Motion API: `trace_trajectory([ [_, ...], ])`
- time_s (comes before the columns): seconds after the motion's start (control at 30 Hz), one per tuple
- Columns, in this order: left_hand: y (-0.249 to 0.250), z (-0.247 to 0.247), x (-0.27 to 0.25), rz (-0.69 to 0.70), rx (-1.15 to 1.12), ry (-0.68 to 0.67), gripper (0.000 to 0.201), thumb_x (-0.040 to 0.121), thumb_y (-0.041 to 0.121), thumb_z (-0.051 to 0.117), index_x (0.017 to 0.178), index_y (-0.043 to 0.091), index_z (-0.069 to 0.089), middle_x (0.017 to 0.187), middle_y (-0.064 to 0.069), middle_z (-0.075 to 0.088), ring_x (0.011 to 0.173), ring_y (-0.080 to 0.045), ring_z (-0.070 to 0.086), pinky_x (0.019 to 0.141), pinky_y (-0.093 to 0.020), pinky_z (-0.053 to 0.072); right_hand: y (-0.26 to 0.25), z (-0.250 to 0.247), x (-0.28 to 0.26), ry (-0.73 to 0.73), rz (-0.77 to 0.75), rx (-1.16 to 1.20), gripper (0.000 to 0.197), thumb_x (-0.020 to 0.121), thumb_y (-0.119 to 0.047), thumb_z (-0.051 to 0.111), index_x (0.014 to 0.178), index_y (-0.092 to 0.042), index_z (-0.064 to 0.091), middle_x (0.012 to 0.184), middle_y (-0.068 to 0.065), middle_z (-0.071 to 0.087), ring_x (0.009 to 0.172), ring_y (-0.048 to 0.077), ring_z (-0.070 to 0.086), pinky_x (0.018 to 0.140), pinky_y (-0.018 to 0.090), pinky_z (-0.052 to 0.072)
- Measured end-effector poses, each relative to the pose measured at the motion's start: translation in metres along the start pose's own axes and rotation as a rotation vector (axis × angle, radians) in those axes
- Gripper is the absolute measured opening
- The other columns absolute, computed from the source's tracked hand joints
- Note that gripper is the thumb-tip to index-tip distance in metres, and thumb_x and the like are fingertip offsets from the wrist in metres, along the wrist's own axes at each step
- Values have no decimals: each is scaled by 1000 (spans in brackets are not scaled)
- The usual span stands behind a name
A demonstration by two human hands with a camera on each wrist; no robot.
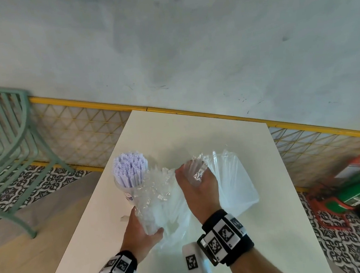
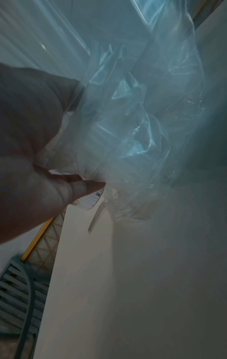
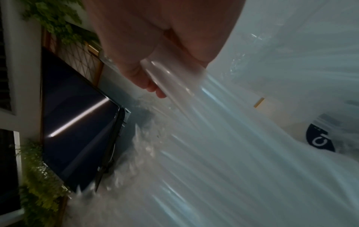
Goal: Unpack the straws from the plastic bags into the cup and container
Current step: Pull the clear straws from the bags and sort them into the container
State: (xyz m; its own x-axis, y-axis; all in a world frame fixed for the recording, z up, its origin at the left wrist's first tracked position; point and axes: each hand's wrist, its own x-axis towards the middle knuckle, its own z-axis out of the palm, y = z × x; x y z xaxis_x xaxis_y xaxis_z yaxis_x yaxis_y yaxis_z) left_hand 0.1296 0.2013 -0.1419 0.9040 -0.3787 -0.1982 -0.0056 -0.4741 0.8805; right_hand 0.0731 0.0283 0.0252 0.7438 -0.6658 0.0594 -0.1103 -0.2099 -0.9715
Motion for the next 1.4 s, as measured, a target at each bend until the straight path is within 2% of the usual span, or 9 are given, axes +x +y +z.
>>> trace_trajectory([
  [0.23,-2,2,1,8,-1,16,86,59,35,85,131,14,41,105,-5,65,101,-17,62,100,-33,45,-37,-21,11,2,-50,179,11,82,-20,75,79,-16,65,74,-5,67,70,12,62,69,35,53],
  [0.37,-5,3,1,2,33,26,84,60,34,86,129,11,44,107,-4,64,103,-18,61,99,-27,40,-88,-62,22,37,-313,249,10,83,5,72,86,10,64,80,20,68,73,19,64,69,36,55],
  [0.5,-5,5,2,12,39,47,79,63,25,87,127,7,45,101,-4,64,99,-20,60,94,-24,38,-119,-110,46,65,-461,247,10,80,10,70,87,10,63,81,9,68,78,19,66,74,35,56],
  [0.6,-8,7,4,-13,46,40,76,63,25,88,122,0,48,96,-6,64,95,-21,61,97,-25,38,-109,-126,63,112,-381,155,9,84,7,67,89,10,60,80,10,61,70,9,60,65,18,52],
  [0.7,-8,7,4,-6,62,55,75,63,25,88,122,0,49,105,-6,63,102,-17,56,98,-19,30,-54,-123,74,62,-240,-272,13,86,-22,72,86,-24,60,81,-8,61,69,-2,57,64,5,46],
  [0.83,-13,6,5,-37,9,-9,82,55,47,82,114,-2,55,96,-2,68,94,-5,60,97,-15,35,18,-125,84,-310,-48,-660,97,62,-59,83,142,-28,39,143,-8,44,131,12,42,110,37,38],
  [0.93,-20,5,9,-49,33,-9,89,50,58,73,107,-7,57,92,-3,69,95,-4,61,95,-2,28,27,-134,91,-351,-65,-754,126,56,-58,87,154,-27,13,159,-5,18,146,16,17,119,48,24],
  [1.23,-30,8,12,-97,102,-51,109,40,80,72,97,-12,53,77,-9,62,87,-20,65,93,2,21,36,-106,111,-597,-420,-1041,119,60,-65,81,148,-51,2,162,-19,-2,150,11,-9,118,46,5],
  [1.4,-44,9,15,-81,111,-67,95,59,75,66,104,-8,57,92,-5,69,103,-10,63,100,8,6,30,-87,118,-615,-429,-1152,93,74,-53,77,146,-51,18,154,-19,28,145,13,21,111,45,16],
])
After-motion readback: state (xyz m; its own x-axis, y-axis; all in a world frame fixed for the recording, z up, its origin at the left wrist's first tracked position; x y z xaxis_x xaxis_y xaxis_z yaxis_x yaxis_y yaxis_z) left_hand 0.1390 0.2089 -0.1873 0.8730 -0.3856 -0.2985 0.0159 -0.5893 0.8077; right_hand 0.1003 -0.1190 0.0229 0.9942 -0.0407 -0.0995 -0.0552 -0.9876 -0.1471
